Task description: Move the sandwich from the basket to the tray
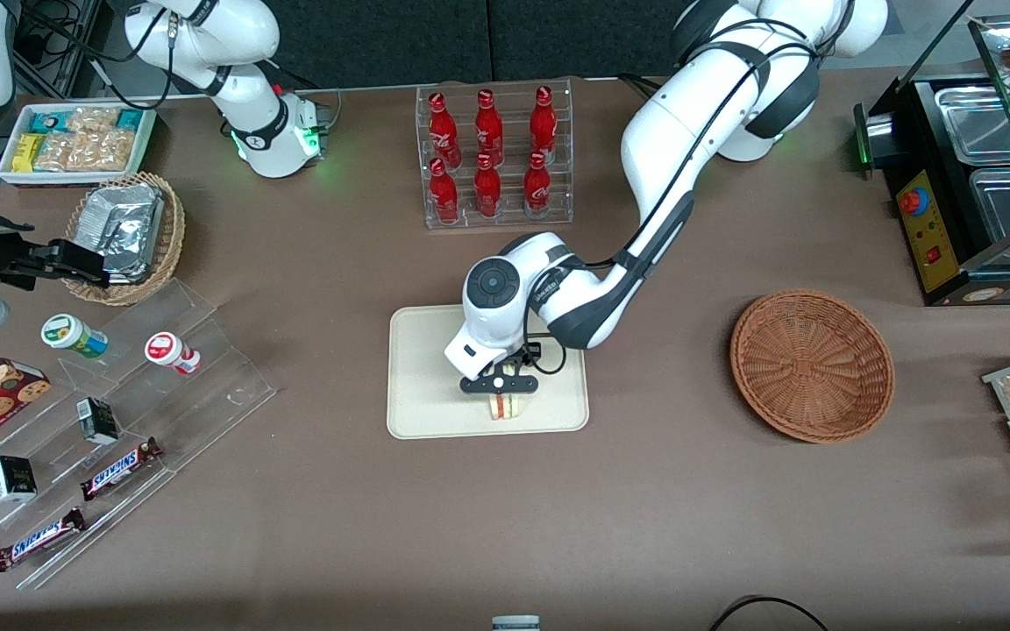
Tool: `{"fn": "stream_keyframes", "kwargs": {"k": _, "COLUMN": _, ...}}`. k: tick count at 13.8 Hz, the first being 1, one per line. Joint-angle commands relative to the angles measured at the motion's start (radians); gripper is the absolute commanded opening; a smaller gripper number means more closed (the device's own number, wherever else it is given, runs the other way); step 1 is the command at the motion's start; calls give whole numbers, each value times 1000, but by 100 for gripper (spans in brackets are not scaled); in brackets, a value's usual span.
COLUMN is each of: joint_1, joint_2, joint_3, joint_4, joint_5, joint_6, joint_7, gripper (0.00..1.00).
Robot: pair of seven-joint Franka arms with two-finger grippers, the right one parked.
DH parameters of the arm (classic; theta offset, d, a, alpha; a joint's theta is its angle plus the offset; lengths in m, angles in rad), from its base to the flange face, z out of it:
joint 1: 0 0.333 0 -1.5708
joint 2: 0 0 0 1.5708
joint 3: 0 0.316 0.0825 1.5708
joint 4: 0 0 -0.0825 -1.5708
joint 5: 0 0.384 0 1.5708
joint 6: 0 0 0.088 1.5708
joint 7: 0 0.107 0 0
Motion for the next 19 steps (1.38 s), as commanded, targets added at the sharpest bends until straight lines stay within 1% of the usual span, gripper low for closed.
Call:
{"fn": "stream_keyframes", "kwargs": {"k": 1, "joint_1": 20, "joint_2": -102, "joint_3": -1, "joint_4": 2, "joint_5": 5, "joint_6": -76, "joint_7": -21, "gripper": 100}}
{"fn": "stream_keyframes", "kwargs": {"k": 2, "joint_1": 38, "joint_2": -139, "joint_3": -1, "joint_4": -5, "joint_5": 4, "joint_6": -116, "joint_7": -19, "gripper": 100}}
{"fn": "stream_keyframes", "kwargs": {"k": 3, "joint_1": 69, "joint_2": -182, "joint_3": -4, "joint_4": -8, "joint_5": -5, "joint_6": -191, "joint_7": -10, "gripper": 100}}
{"fn": "stream_keyframes", "kwargs": {"k": 4, "joint_1": 90, "joint_2": -217, "joint_3": -6, "joint_4": -14, "joint_5": -27, "joint_6": -237, "joint_7": 10, "gripper": 100}}
{"fn": "stream_keyframes", "kwargs": {"k": 5, "joint_1": 128, "joint_2": -269, "joint_3": -6, "joint_4": -44, "joint_5": -63, "joint_6": -263, "joint_7": 78, "gripper": 100}}
{"fn": "stream_keyframes", "kwargs": {"k": 6, "joint_1": 176, "joint_2": -333, "joint_3": -4, "joint_4": -102, "joint_5": -120, "joint_6": -264, "joint_7": 149, "gripper": 100}}
{"fn": "stream_keyframes", "kwargs": {"k": 7, "joint_1": 225, "joint_2": -393, "joint_3": -4, "joint_4": -159, "joint_5": -161, "joint_6": -261, "joint_7": 212, "gripper": 100}}
{"fn": "stream_keyframes", "kwargs": {"k": 10, "joint_1": 342, "joint_2": -548, "joint_3": -4, "joint_4": -337, "joint_5": -206, "joint_6": -241, "joint_7": 333, "gripper": 100}}
{"fn": "stream_keyframes", "kwargs": {"k": 12, "joint_1": 400, "joint_2": -645, "joint_3": -4, "joint_4": -470, "joint_5": -221, "joint_6": -195, "joint_7": 395, "gripper": 100}}
{"fn": "stream_keyframes", "kwargs": {"k": 15, "joint_1": 504, "joint_2": -792, "joint_3": -3, "joint_4": -676, "joint_5": -278, "joint_6": -106, "joint_7": 522, "gripper": 100}}
{"fn": "stream_keyframes", "kwargs": {"k": 16, "joint_1": 544, "joint_2": -831, "joint_3": -3, "joint_4": -713, "joint_5": -297, "joint_6": -109, "joint_7": 580, "gripper": 100}}
{"fn": "stream_keyframes", "kwargs": {"k": 18, "joint_1": 631, "joint_2": -924, "joint_3": 0, "joint_4": -774, "joint_5": -356, "joint_6": -135, "joint_7": 710, "gripper": 100}}
{"fn": "stream_keyframes", "kwargs": {"k": 19, "joint_1": 683, "joint_2": -958, "joint_3": 3, "joint_4": -776, "joint_5": -382, "joint_6": -186, "joint_7": 761, "gripper": 100}}
